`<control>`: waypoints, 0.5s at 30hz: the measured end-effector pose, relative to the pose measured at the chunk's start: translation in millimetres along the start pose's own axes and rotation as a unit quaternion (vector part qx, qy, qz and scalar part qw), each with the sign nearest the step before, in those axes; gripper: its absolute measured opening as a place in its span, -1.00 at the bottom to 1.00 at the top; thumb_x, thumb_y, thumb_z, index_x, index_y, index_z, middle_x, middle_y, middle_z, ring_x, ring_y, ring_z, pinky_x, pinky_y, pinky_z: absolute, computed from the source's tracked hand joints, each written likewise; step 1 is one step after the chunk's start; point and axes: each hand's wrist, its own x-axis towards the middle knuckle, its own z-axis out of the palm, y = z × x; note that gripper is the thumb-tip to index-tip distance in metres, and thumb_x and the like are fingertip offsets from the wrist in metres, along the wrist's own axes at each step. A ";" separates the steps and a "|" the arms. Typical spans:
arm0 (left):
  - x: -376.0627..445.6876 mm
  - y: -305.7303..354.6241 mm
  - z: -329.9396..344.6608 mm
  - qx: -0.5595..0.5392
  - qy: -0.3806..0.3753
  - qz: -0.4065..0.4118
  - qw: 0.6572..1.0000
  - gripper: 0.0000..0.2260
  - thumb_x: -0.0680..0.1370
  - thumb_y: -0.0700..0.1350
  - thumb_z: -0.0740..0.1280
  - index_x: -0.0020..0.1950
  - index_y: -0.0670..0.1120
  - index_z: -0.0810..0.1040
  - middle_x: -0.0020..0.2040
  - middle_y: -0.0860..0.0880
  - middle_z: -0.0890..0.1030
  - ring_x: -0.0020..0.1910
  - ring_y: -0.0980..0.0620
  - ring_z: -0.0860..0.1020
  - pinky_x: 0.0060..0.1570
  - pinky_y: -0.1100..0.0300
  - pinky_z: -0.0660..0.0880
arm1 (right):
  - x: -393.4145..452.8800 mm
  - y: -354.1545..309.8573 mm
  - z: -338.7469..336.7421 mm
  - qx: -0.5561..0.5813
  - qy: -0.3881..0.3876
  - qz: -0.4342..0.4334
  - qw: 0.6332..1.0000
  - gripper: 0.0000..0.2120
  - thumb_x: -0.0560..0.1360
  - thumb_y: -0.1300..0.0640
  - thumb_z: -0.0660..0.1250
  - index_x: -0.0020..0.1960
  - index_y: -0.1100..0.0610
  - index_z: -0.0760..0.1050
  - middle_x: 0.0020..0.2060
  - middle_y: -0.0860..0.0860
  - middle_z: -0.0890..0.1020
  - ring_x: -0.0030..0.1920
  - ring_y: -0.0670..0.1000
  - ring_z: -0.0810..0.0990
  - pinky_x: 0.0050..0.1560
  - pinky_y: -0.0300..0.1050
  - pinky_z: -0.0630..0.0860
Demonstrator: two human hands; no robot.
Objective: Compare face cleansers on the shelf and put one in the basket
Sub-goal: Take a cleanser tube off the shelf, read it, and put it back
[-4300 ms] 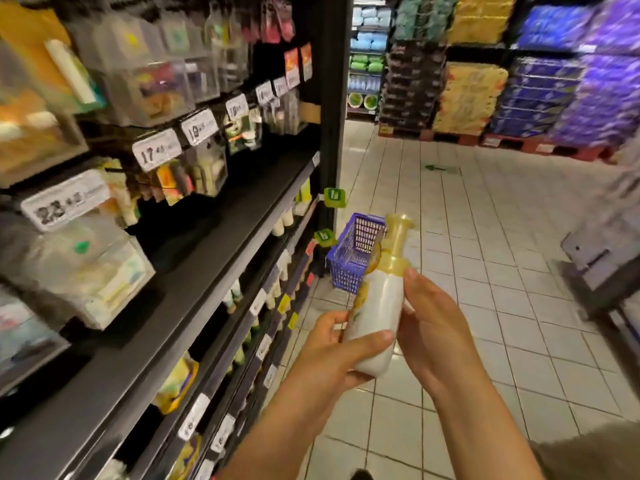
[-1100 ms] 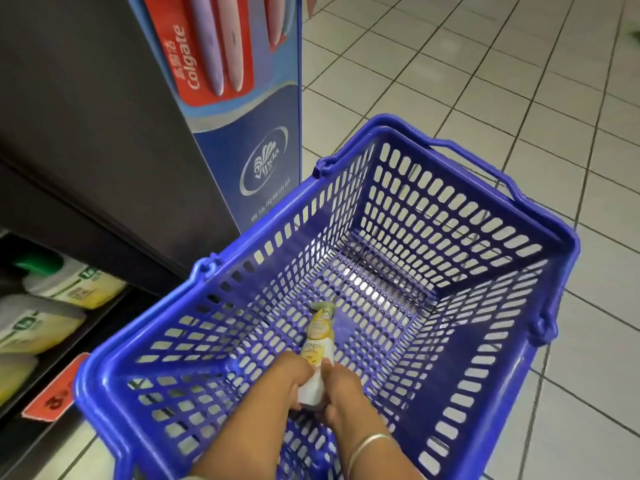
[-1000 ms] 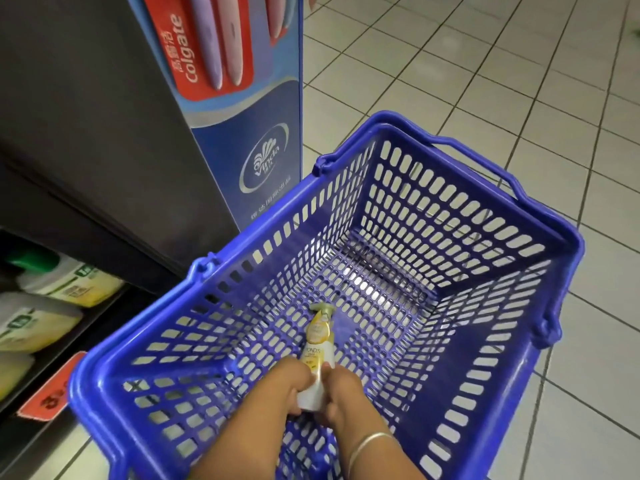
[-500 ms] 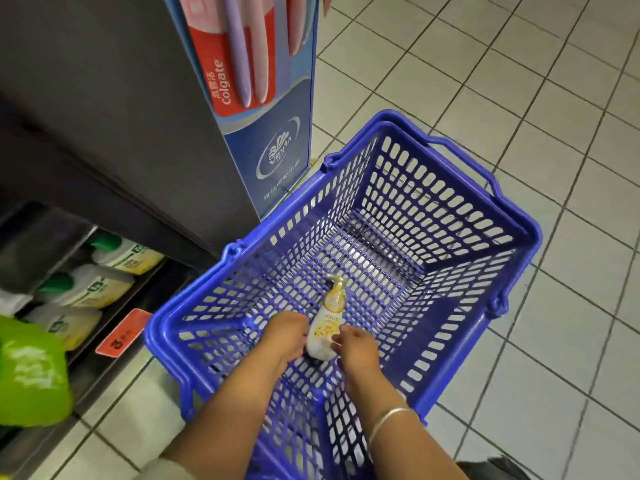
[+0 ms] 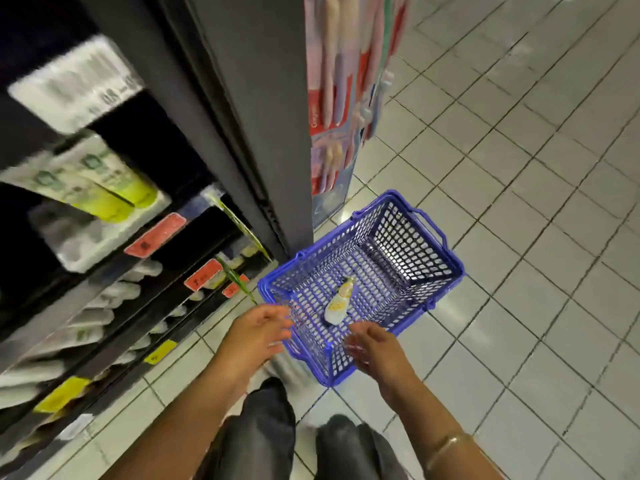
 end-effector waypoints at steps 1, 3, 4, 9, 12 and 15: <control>-20.4 3.8 -6.5 -0.013 0.010 0.002 1.000 -0.89 0.58 -0.25 0.23 0.03 -0.12 0.54 -0.16 -0.01 0.59 -0.26 0.14 0.58 -0.25 0.30 0.52 | -20.9 -7.0 0.6 -0.016 -0.013 0.001 1.000 -0.78 0.59 0.26 0.18 -0.23 0.14 0.39 -0.25 0.16 0.47 -0.35 0.00 0.40 -0.37 -0.25 0.28; -61.4 7.3 -18.6 -0.052 0.025 0.002 0.998 -0.89 0.57 -0.26 0.25 0.02 -0.11 0.53 -0.19 -0.02 0.59 -0.35 0.18 0.60 -0.28 0.31 0.51 | -59.6 -18.4 0.0 -0.025 -0.040 0.009 0.999 -0.80 0.59 0.26 0.17 -0.21 0.14 0.38 -0.27 0.16 0.45 -0.36 -0.01 0.39 -0.35 -0.24 0.23; -83.8 7.5 -24.4 -0.079 0.036 0.000 0.996 -0.89 0.56 -0.28 0.25 -0.01 -0.11 0.53 -0.22 -0.02 0.58 -0.40 0.19 0.60 -0.32 0.32 0.51 | -78.2 -22.9 0.0 -0.029 -0.053 0.014 0.998 -0.82 0.59 0.27 0.17 -0.18 0.15 0.39 -0.29 0.14 0.45 -0.37 -0.01 0.39 -0.34 -0.24 0.20; -198.1 -13.0 -44.5 -0.203 0.093 0.002 0.975 -0.91 0.54 -0.28 0.27 -0.05 -0.13 0.55 -0.18 -0.09 0.60 -0.22 0.00 0.56 -0.19 0.20 0.46 | -144.1 -23.0 -4.9 -0.127 -0.099 0.003 0.987 -0.88 0.59 0.22 0.19 -0.11 0.14 0.46 -0.28 0.09 0.51 -0.32 -0.03 0.49 -0.26 -0.25 0.32; -255.5 -38.4 -51.3 -0.293 0.122 0.004 0.948 -0.89 0.56 -0.32 0.22 -0.03 -0.20 0.53 -0.18 -0.14 0.57 -0.20 -0.06 0.53 -0.25 0.19 0.49 | -159.7 -11.7 1.2 -0.159 -0.119 0.010 0.980 -0.87 0.59 0.21 0.17 -0.08 0.11 0.47 -0.30 0.06 0.59 -0.32 -0.04 0.56 -0.26 -0.22 0.34; -302.1 -67.7 -62.5 -0.371 0.159 -0.003 0.915 -0.87 0.59 -0.32 0.14 0.07 -0.28 0.46 -0.15 -0.16 0.54 -0.20 -0.10 0.50 -0.38 0.21 0.53 | -171.3 5.4 19.1 -0.174 -0.124 0.056 0.975 -0.78 0.62 0.15 0.07 -0.08 0.11 0.47 -0.34 0.05 0.62 -0.33 0.01 0.58 -0.27 -0.20 0.33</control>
